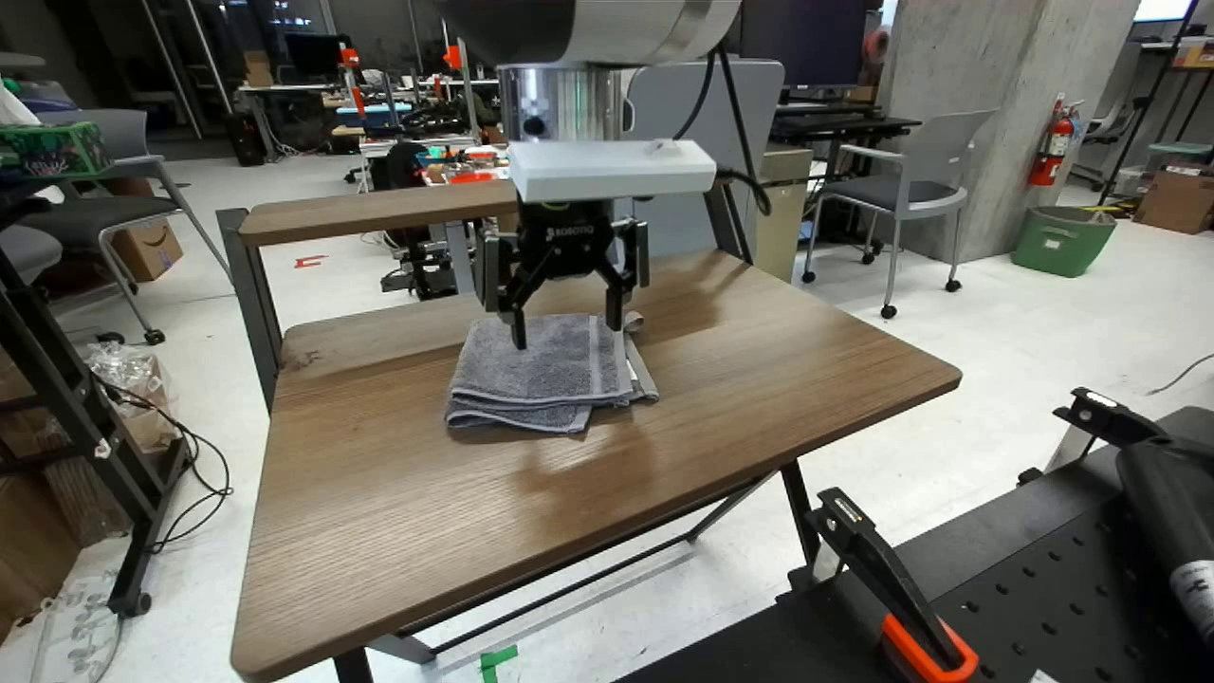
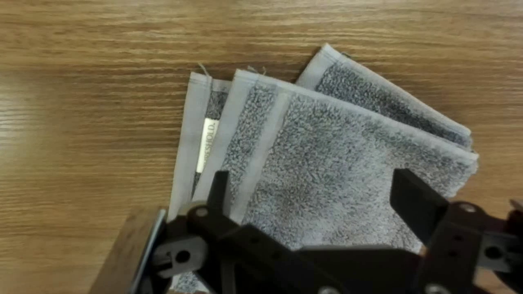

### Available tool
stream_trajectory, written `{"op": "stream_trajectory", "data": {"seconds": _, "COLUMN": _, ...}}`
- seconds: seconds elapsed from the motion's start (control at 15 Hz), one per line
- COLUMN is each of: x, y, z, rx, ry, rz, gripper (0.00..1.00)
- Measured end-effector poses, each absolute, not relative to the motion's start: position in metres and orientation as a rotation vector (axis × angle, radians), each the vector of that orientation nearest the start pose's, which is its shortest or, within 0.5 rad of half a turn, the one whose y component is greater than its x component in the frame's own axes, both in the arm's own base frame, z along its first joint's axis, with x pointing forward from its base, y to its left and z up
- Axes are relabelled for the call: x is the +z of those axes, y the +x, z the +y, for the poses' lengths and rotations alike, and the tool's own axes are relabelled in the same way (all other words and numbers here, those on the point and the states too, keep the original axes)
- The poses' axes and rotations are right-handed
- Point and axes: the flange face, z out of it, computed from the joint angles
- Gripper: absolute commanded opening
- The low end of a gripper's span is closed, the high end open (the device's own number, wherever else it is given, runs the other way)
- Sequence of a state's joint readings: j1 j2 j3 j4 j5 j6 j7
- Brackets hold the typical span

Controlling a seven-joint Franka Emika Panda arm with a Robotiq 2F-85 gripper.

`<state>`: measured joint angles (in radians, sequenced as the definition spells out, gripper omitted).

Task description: Move the towel to the right.

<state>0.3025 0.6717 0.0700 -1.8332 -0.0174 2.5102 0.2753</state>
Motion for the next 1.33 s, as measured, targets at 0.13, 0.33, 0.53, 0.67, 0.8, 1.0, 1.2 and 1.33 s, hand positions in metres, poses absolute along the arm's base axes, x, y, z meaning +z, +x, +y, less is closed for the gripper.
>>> {"op": "stream_trajectory", "data": {"seconds": 0.13, "x": 0.148, "y": 0.603, "z": 0.243, "rx": 0.018, "ry": -3.109, "rz": -0.157, "gripper": 1.0}}
{"op": "stream_trajectory", "data": {"seconds": 0.33, "x": 0.129, "y": 0.61, "z": 0.252, "rx": 0.023, "ry": -3.115, "rz": -0.158, "gripper": 1.0}}
{"op": "stream_trajectory", "data": {"seconds": 0.53, "x": 0.114, "y": 0.619, "z": 0.246, "rx": 0.027, "ry": -3.129, "rz": -0.131, "gripper": 1.0}}
{"op": "stream_trajectory", "data": {"seconds": 0.67, "x": 0.113, "y": 0.626, "z": 0.237, "rx": 0.024, "ry": -3.142, "rz": -0.105, "gripper": 1.0}}
{"op": "stream_trajectory", "data": {"seconds": 0.8, "x": 0.112, "y": 0.631, "z": 0.225, "rx": 0.027, "ry": -3.156, "rz": -0.073, "gripper": 1.0}}
{"op": "stream_trajectory", "data": {"seconds": 1.0, "x": 0.107, "y": 0.637, "z": 0.198, "rx": 0.042, "ry": -3.175, "rz": 0.004, "gripper": 1.0}}
{"op": "stream_trajectory", "data": {"seconds": 1.2, "x": 0.093, "y": 0.638, "z": 0.152, "rx": 0.099, "ry": -3.201, "rz": 0.126, "gripper": 1.0}}
{"op": "stream_trajectory", "data": {"seconds": 1.33, "x": 0.086, "y": 0.638, "z": 0.12, "rx": 0.129, "ry": -3.203, "rz": 0.215, "gripper": 1.0}}
